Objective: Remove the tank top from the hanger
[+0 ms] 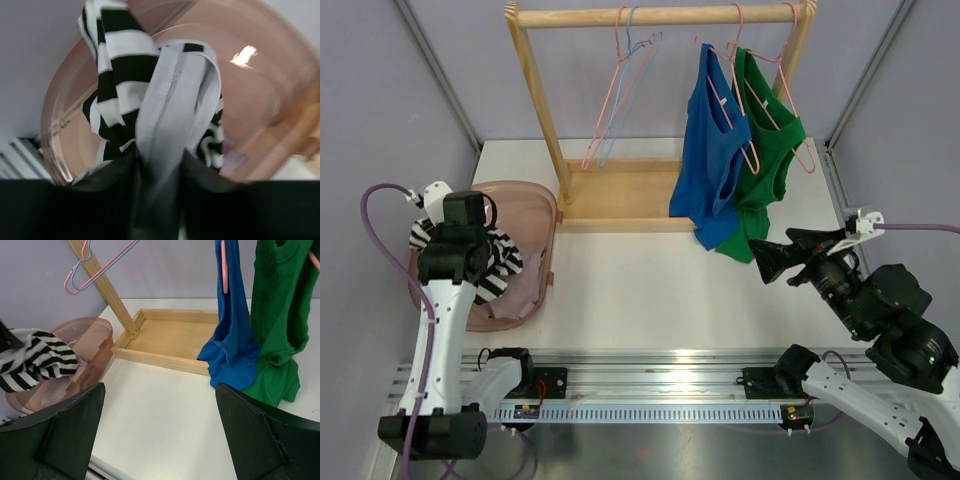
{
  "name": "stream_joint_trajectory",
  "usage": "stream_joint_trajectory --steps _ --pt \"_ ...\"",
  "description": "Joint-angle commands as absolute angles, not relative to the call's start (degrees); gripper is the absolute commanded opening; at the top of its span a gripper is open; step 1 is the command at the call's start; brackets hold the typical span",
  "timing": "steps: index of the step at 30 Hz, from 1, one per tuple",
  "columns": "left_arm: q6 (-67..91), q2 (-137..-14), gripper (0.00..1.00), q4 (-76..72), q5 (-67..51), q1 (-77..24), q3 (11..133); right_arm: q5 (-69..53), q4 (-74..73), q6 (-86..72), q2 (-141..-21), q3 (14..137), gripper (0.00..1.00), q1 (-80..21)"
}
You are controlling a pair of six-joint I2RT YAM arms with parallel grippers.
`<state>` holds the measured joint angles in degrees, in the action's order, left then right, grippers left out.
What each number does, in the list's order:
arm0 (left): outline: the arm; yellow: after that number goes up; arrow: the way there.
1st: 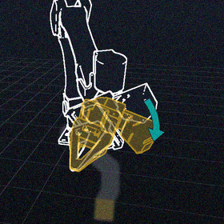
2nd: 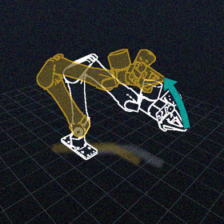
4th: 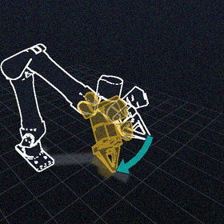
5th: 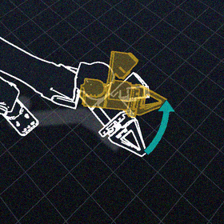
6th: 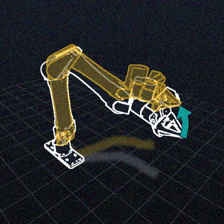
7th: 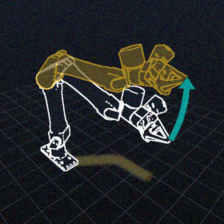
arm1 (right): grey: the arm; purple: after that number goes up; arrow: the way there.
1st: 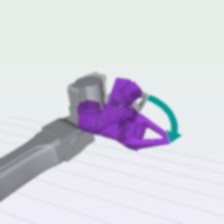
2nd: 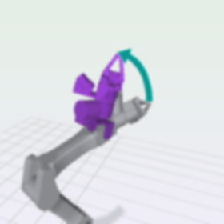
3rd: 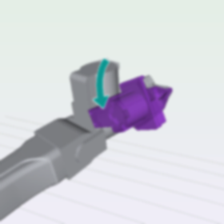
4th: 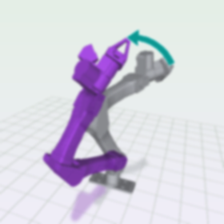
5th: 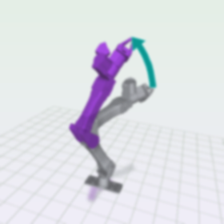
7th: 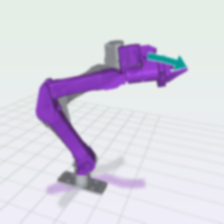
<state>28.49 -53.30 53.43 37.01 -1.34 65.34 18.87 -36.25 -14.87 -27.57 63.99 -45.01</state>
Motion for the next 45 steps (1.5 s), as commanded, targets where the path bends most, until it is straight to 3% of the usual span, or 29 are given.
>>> stream_joint_trajectory --steps 1,2,5,9,12,15,20,25,30,35,40,42,45 --pt "25.06 -56.86 0.68 46.24 22.08 5.61 62.93 17.32 -30.33 -17.75 -32.16 63.98 1.00 -45.35" --pt "25.05 -58.26 0.99 46.84 20.93 5.54 63.36 14.53 -29.37 -17.14 -33.04 63.90 0.99 -45.35" --pt "23.30 -57.66 0.99 46.59 17.68 5.54 62.59 11.61 -24.18 -15.82 -33.40 61.88 0.99 -45.35" --pt "18.99 -49.87 0.99 44.74 3.48 5.45 58.21 9.40 -24.60 -14.42 -36.90 63.19 0.99 -45.35" --pt "17.23 -41.52 0.99 39.56 -11.79 2.73 51.97 17.47 -29.96 -14.68 -42.87 68.97 0.99 -45.35" --pt "16.53 -38.24 0.99 37.62 -19.59 -1.47 49.49 20.39 -31.56 -11.52 -45.70 71.45 1.00 -45.35" --pt "16.61 -35.16 0.99 36.38 -17.86 -10.97 48.08 18.18 -18.20 -7.65 -40.00 65.66 1.00 -45.35" --pt "17.49 -35.51 0.99 36.91 -11.08 -17.31 47.90 32.14 -33.53 -8.43 -51.83 78.38 0.99 -45.26" --pt "17.23 -38.58 0.99 37.88 -9.31 -17.40 48.34 41.04 -41.30 -8.09 -65.99 92.60 0.99 -45.18" --pt "17.58 -39.73 0.99 38.32 -9.06 -17.58 48.25 35.53 -41.66 -6.42 -73.37 101.85 0.98 -42.20" --pt "18.02 -39.81 0.99 38.58 -8.26 -18.10 47.99 32.18 -40.96 -3.25 -78.65 110.90 0.88 -37.71" --pt "18.10 -39.99 0.99 38.67 -8.00 -18.98 47.99 29.72 -43.05 -2.99 -82.17 116.16 0.79 -35.78" --pt "18.11 -40.08 0.99 38.76 -7.82 -19.86 47.99 26.90 -43.86 -0.72 -86.12 121.27 0.76 -33.14"
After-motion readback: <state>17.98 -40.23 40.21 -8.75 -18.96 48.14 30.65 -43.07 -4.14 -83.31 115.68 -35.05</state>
